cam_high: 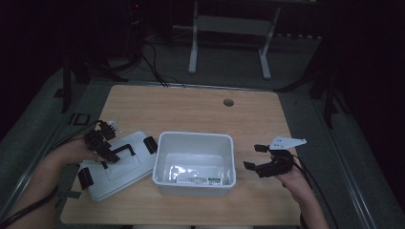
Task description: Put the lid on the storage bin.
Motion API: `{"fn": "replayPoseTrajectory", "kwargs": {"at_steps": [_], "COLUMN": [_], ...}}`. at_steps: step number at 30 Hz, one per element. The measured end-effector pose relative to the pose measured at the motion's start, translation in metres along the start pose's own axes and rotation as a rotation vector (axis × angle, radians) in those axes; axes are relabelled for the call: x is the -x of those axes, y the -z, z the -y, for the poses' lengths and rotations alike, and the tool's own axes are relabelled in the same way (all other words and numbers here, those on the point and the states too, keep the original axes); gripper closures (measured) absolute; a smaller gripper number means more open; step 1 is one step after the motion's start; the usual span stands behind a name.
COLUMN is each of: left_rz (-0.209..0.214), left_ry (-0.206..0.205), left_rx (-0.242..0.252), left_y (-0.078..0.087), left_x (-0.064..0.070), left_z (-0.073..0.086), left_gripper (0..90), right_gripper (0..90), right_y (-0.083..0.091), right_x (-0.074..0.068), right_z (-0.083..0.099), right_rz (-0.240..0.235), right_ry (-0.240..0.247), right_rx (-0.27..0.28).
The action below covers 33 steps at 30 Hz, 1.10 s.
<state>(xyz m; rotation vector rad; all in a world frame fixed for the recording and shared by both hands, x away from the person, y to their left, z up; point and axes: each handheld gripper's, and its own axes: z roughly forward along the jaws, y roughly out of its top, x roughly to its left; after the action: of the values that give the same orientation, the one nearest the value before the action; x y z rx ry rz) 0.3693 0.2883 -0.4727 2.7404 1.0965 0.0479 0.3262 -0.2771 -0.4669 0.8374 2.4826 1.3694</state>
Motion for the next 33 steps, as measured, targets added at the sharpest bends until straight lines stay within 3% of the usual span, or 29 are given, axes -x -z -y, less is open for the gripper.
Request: {"fn": "replayPoseTrajectory", "kwargs": {"at_steps": [7, 12, 19, 23, 26, 28, 33], "left_rz": [-0.045, -0.043, -0.013, -0.008, -0.009, 0.045, 0.057], "left_ry": [-0.053, -0.086, -0.133, -0.132, -0.131, -0.121, -0.125], "left_rx": [-0.028, -0.023, -0.049, -0.047, -0.05, -0.035, -0.037], "left_y": [-0.003, -0.003, -0.004, -0.009, -0.012, -0.012, -0.011], "left_x": [0.0, -0.001, 0.003, 0.005, 0.006, 0.005, 0.006], "left_z": [-0.001, -0.004, -0.013, -0.016, -0.017, -0.016, -0.017], "left_gripper": [44.8, 53.2, 64.5, 67.4, 74.1, 80.5, 83.4], "right_gripper": [14.1, 14.5, 14.5, 14.5, 14.5, 14.5, 14.5], "right_y": [-0.004, -0.005, -0.006, -0.01, -0.012, -0.012, -0.01], "right_x": [0.003, 0.0, -0.001, 0.004, 0.005, 0.005, 0.006], "right_z": [0.006, 0.007, 0.019, 0.031, 0.039, 0.043, 0.054], "right_rz": [-0.004, -0.013, -0.006, 0.045, 0.057, 0.065, 0.065], "right_ry": [-0.018, -0.012, -0.036, -0.079, -0.083, -0.091, -0.127], "right_rx": [-0.013, -0.018, -0.016, -0.04, -0.064, -0.069, -0.058]}}
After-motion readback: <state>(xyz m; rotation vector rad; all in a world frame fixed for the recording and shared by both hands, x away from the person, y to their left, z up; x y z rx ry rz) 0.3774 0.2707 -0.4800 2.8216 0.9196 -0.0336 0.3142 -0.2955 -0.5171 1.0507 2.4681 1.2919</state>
